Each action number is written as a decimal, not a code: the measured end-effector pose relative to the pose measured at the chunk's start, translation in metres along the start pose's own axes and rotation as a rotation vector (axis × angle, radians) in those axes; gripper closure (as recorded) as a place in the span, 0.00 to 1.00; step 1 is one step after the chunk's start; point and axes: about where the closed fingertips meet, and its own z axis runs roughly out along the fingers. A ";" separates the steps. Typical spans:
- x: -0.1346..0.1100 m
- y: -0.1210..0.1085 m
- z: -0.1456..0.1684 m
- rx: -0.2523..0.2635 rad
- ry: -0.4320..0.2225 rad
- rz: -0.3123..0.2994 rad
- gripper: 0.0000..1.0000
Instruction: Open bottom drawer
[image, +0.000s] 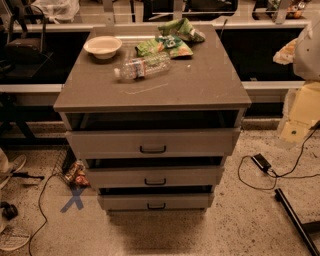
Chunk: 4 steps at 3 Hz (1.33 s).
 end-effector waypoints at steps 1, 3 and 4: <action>0.000 0.000 0.000 0.000 0.000 0.000 0.00; 0.013 0.012 0.047 -0.065 -0.043 0.024 0.00; 0.029 0.046 0.152 -0.212 -0.153 0.069 0.00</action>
Offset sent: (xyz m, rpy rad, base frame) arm 0.0010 -0.0039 -0.0173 0.0220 0.0327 -0.0039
